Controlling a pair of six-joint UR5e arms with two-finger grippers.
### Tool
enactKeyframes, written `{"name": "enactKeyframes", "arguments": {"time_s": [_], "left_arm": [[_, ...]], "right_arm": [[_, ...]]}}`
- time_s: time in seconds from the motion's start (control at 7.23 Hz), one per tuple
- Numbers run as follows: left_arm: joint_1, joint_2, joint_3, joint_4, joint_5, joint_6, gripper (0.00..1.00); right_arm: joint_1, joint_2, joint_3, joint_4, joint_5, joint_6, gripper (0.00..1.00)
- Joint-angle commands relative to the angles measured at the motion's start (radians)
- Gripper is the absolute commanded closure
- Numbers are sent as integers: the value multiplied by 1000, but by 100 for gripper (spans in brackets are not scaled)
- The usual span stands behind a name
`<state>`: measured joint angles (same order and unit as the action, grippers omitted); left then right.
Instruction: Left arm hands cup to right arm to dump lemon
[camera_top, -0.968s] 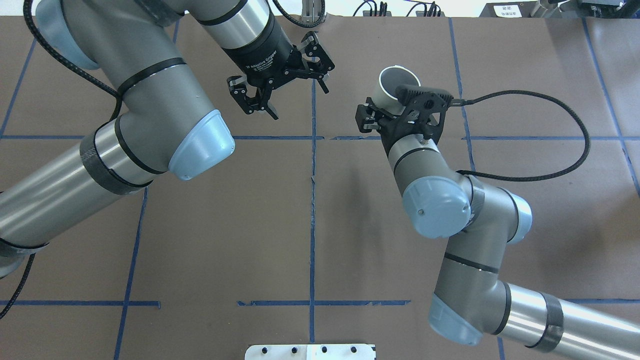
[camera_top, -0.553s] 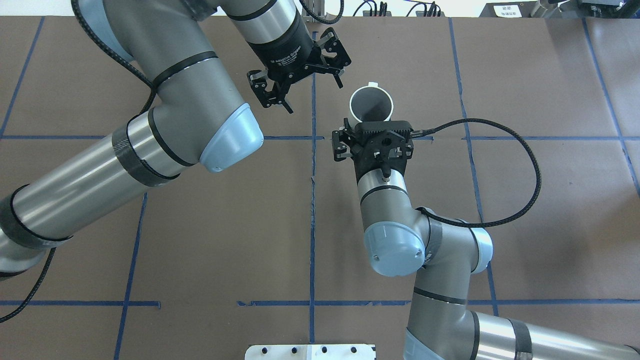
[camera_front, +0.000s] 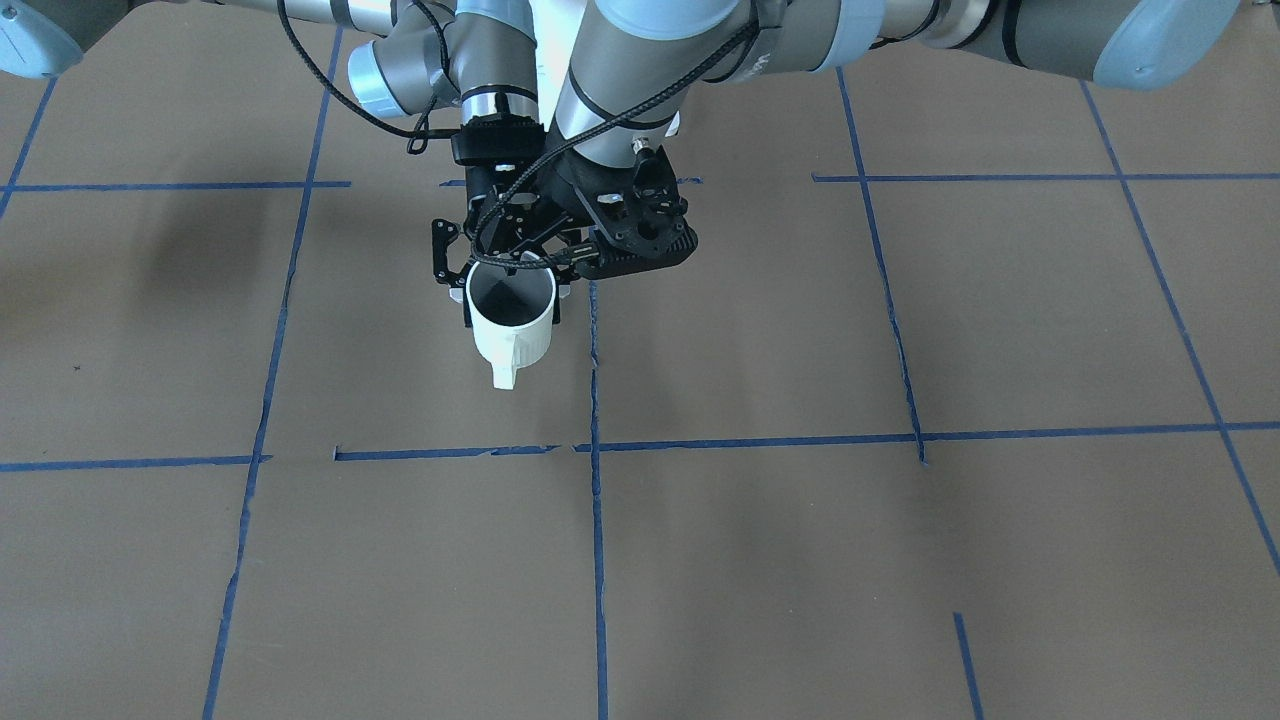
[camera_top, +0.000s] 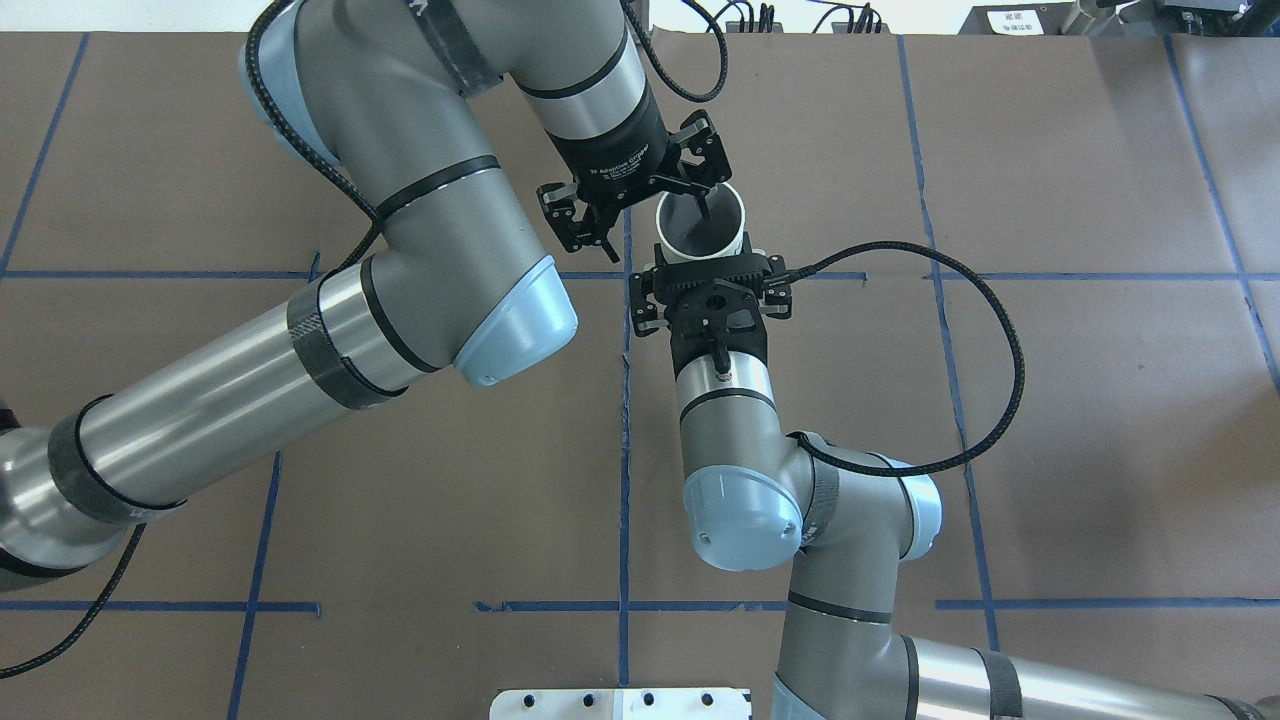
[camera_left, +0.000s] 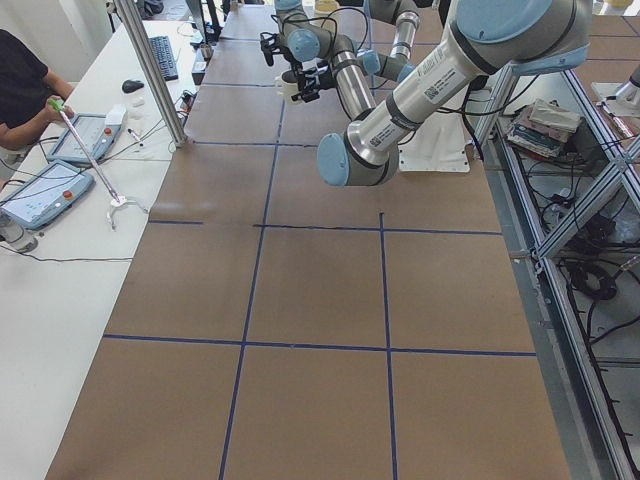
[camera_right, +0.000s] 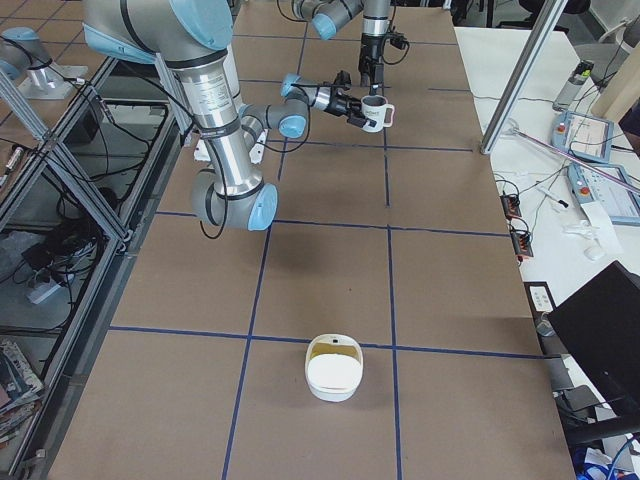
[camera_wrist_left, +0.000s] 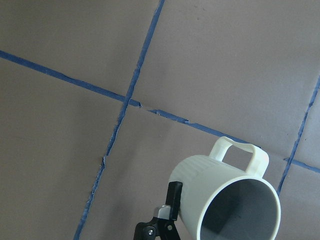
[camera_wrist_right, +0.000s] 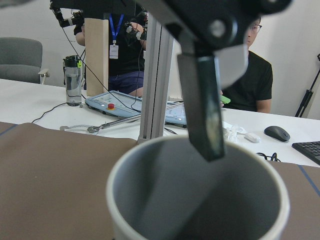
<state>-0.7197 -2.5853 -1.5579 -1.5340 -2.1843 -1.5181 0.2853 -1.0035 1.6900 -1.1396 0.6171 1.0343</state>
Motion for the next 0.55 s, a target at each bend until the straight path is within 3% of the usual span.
{"name": "enactKeyframes", "arguments": {"time_s": [0.0,0.41], "left_arm": [[5,2,1,0,6,1,15],[6,1,12,0,20,1,19]], "right_arm": [[0,2,7,1,-2,-43,64],[-3,3,14,3,-3,-43,62]]}}
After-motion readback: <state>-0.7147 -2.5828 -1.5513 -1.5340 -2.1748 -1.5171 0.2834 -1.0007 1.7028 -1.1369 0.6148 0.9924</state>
